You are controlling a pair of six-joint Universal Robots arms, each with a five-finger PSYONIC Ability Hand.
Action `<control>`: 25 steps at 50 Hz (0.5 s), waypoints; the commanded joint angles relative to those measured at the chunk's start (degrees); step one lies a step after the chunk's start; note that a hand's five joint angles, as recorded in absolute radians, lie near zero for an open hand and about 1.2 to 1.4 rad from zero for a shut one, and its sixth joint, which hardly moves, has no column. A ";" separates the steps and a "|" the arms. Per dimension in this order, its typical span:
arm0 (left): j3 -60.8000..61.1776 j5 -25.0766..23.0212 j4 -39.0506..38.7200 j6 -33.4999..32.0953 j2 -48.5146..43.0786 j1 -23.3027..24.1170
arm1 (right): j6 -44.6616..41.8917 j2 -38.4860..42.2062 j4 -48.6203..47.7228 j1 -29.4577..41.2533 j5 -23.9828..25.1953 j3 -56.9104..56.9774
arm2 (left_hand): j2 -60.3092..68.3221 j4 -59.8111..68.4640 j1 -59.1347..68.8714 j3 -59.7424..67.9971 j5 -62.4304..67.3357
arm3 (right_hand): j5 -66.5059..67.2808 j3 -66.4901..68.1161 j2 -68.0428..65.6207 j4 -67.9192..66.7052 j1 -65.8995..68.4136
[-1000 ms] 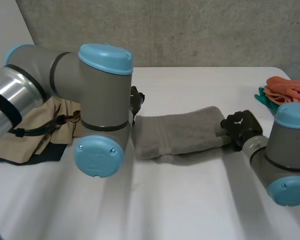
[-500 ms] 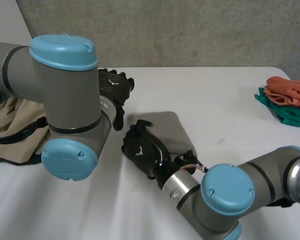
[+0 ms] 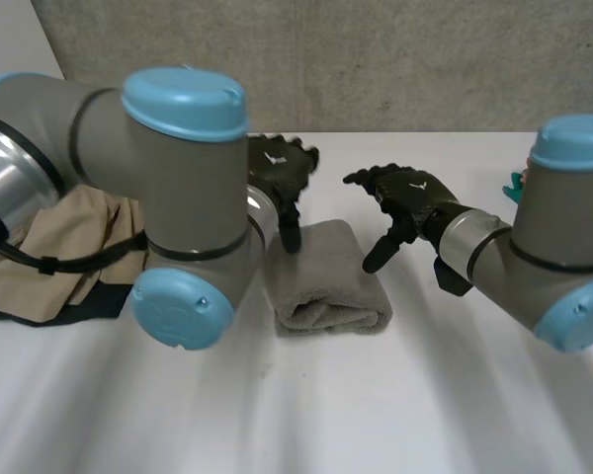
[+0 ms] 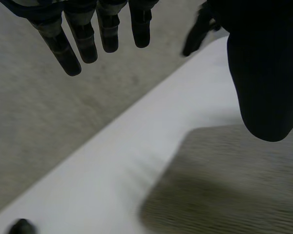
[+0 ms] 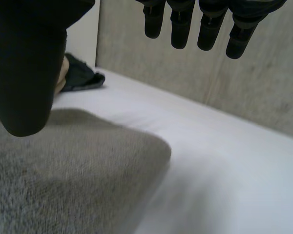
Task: Fold the laundry.
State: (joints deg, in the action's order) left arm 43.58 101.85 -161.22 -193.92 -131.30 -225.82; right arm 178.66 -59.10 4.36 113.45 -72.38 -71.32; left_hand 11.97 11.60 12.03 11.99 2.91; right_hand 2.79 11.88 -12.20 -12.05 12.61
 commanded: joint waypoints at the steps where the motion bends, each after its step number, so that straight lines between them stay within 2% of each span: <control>1: 0.01 -0.95 3.98 5.04 -4.92 2.14 | -0.86 10.48 11.72 0.28 1.98 15.15 | -1.97 -1.60 -2.03 -1.99 -2.91 | -2.79 -1.88 2.20 2.05 -2.61; 11: -1.21 6.42 6.36 6.11 -11.60 2.32 | -3.93 22.25 20.24 2.30 1.19 27.36 | -1.97 -1.60 -2.03 -1.99 -2.91 | -2.79 -1.88 2.20 2.05 -2.61; 15: -2.18 6.08 8.55 3.47 -13.54 2.76 | -7.26 24.81 22.35 2.92 -0.47 28.69 | -1.97 -1.60 -2.03 -1.99 -2.91 | -2.79 -1.88 2.20 2.05 -2.61; 20: -2.45 6.34 11.89 2.41 -13.63 3.20 | -10.97 24.29 22.89 3.09 -3.38 27.03 | -1.97 -1.60 -2.03 -1.99 -2.91 | -2.79 -1.88 2.20 2.05 -2.61; 25: -2.36 6.34 10.76 2.32 -11.52 2.85 | -13.08 22.10 19.38 3.62 -5.23 23.61 | -1.97 -1.60 -2.03 -1.99 -2.91 | -2.79 -1.88 2.20 2.05 -2.61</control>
State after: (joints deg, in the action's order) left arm 41.14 108.35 -150.21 -191.37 -144.74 -222.73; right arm 168.02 -34.67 26.84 116.68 -75.45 -44.09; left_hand 11.59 11.60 12.03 11.98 2.92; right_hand 2.79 11.88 -10.41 -12.05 11.16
